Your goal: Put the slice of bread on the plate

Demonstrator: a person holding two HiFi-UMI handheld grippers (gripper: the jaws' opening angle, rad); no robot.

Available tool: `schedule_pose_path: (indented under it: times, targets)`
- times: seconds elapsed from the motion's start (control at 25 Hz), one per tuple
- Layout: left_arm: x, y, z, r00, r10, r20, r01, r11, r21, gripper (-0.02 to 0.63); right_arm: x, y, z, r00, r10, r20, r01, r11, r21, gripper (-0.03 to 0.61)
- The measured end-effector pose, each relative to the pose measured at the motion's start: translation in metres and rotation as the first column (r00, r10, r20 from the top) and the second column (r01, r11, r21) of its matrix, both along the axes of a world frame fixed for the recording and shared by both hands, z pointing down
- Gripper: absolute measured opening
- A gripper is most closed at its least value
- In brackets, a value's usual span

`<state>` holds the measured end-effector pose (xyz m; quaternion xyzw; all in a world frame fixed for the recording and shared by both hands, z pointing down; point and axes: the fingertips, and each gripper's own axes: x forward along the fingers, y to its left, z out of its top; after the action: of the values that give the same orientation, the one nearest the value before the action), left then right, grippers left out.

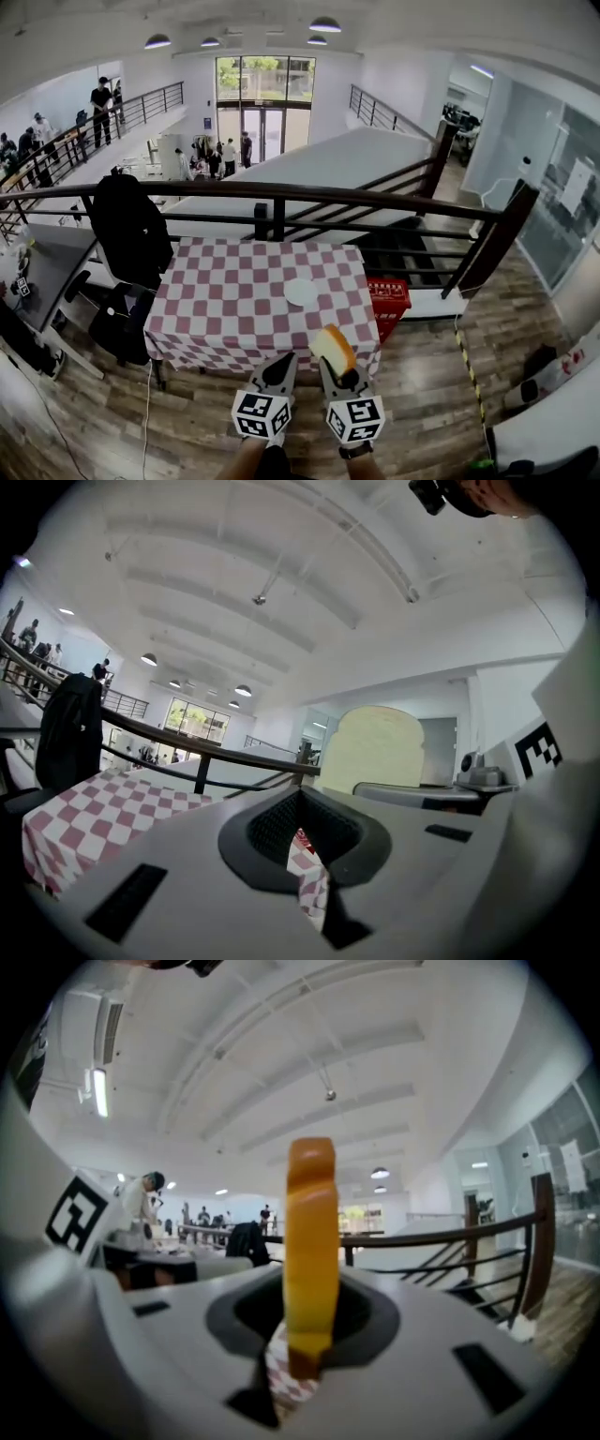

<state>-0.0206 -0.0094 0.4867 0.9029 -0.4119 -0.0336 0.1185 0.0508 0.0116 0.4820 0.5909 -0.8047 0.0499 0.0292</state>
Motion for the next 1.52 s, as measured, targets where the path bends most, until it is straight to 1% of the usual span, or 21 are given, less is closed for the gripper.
schedule_pose_path:
  times: [0.12, 0.2, 0.32, 0.4, 0.48, 0.6, 0.72, 0.88, 1.0, 1.08, 1.16, 1.24, 1.32, 1.4, 1.52]
  targets:
    - [-0.008, -0.052, -0.012, 1.000, -0.007, 0.021, 0.006, 0.999, 0.035, 0.018, -0.009, -0.059, -0.006, 1.000, 0.014, 0.017, -0.014, 1.000, -0.011, 0.097]
    - [-0.016, -0.084, -0.012, 0.999, -0.013, 0.031, 0.012, 0.999, 0.042, 0.018, -0.014, -0.094, -0.002, 0.999, 0.024, 0.041, -0.022, 0.999, -0.043, 0.097]
    - [-0.029, -0.121, 0.000, 0.999, -0.012, 0.047, 0.011, 1.000, 0.025, 0.018, -0.023, -0.131, 0.012, 0.998, 0.032, 0.061, -0.027, 0.996, -0.090, 0.097]
    - [-0.033, -0.145, 0.009, 0.999, -0.017, 0.044, 0.016, 1.000, 0.006, 0.018, -0.024, -0.151, 0.022, 0.997, 0.037, 0.067, -0.029, 0.993, -0.114, 0.097]
    - [-0.034, -0.167, 0.015, 0.999, -0.021, 0.037, 0.021, 1.000, -0.011, 0.018, -0.023, -0.166, 0.029, 0.997, 0.039, 0.073, -0.029, 0.991, -0.131, 0.097]
    - [-0.031, -0.192, 0.022, 0.999, -0.017, 0.041, 0.019, 0.999, -0.032, 0.018, -0.017, -0.178, 0.036, 0.997, 0.044, 0.057, -0.035, 0.988, -0.149, 0.097]
    - [-0.023, -0.205, 0.029, 0.998, 0.000, 0.059, 0.003, 0.999, -0.041, 0.018, -0.007, -0.188, 0.044, 0.996, 0.061, 0.069, -0.049, 0.984, -0.171, 0.097]
    - [-0.015, -0.216, 0.046, 0.997, 0.016, 0.078, -0.010, 0.997, -0.072, 0.018, -0.001, -0.199, 0.058, 0.993, 0.057, 0.099, -0.037, 0.979, -0.201, 0.097]
    - [-0.008, -0.231, 0.057, 0.996, 0.017, 0.085, -0.010, 0.997, -0.079, 0.018, 0.006, -0.215, 0.073, 0.993, 0.052, 0.109, -0.026, 0.974, -0.226, 0.097]
    - [0.000, -0.246, 0.063, 0.996, 0.014, 0.088, -0.007, 0.997, -0.081, 0.018, 0.011, -0.232, 0.082, 0.992, 0.023, 0.128, 0.007, 0.972, -0.233, 0.097]
    - [0.008, -0.261, 0.070, 0.996, 0.011, 0.093, -0.002, 0.996, -0.094, 0.018, 0.010, -0.251, 0.089, 0.987, -0.055, 0.152, 0.088, 0.972, -0.219, 0.097]
    - [0.014, -0.275, 0.079, 0.995, 0.002, 0.104, 0.010, 0.994, -0.113, 0.018, 0.010, -0.268, 0.101, 0.979, -0.114, 0.172, 0.152, 0.961, -0.229, 0.097]
    - [0.018, -0.290, 0.086, 0.991, -0.027, 0.129, 0.042, 0.993, -0.112, 0.018, 0.019, -0.283, 0.119, 0.972, -0.107, 0.209, 0.166, 0.943, -0.287, 0.097]
    - [0.021, -0.306, 0.091, 0.986, -0.056, 0.155, 0.073, 0.992, -0.100, 0.018, 0.029, -0.297, 0.139, 0.968, -0.093, 0.234, 0.174, 0.918, -0.356, 0.097]
    - [0.030, -0.325, 0.107, 0.985, -0.053, 0.164, 0.075, 0.989, -0.131, 0.018, 0.039, -0.317, 0.169, 0.965, -0.103, 0.242, 0.204, 0.874, -0.442, 0.097]
